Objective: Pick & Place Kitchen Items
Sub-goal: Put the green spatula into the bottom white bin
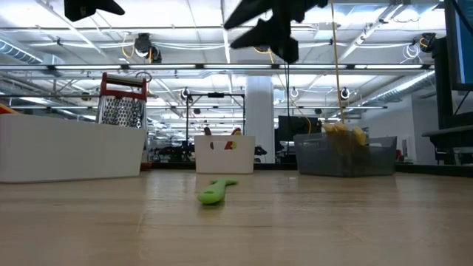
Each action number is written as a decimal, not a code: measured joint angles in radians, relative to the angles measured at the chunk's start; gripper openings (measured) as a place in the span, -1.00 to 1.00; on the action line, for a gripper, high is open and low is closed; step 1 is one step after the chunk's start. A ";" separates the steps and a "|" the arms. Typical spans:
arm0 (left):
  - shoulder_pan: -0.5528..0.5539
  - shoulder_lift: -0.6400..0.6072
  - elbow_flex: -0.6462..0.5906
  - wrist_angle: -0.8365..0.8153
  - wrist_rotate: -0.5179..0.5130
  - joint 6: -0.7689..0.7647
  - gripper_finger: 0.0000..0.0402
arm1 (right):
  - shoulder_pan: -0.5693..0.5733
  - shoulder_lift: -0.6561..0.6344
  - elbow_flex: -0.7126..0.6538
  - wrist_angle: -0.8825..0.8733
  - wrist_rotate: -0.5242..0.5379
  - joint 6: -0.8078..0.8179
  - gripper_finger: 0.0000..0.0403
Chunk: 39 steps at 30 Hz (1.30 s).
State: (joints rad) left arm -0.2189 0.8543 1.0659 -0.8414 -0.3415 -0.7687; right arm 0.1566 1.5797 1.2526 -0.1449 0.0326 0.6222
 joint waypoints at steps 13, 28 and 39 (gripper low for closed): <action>0.000 0.000 -0.007 -0.002 0.062 0.136 -0.12 | -0.046 0.240 0.118 -0.094 -0.037 0.230 -0.35; 0.000 0.000 -0.007 -0.006 0.088 0.229 -0.12 | -0.038 0.404 0.169 -0.114 -0.138 0.578 -0.35; 0.000 0.000 -0.007 -0.013 0.135 0.251 -0.12 | 0.017 0.403 0.167 -0.184 -0.096 0.772 -0.35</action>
State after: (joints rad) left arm -0.2188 0.8543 1.0588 -0.8546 -0.2068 -0.5175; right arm 0.1740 1.9831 1.4200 -0.3292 -0.0629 1.3945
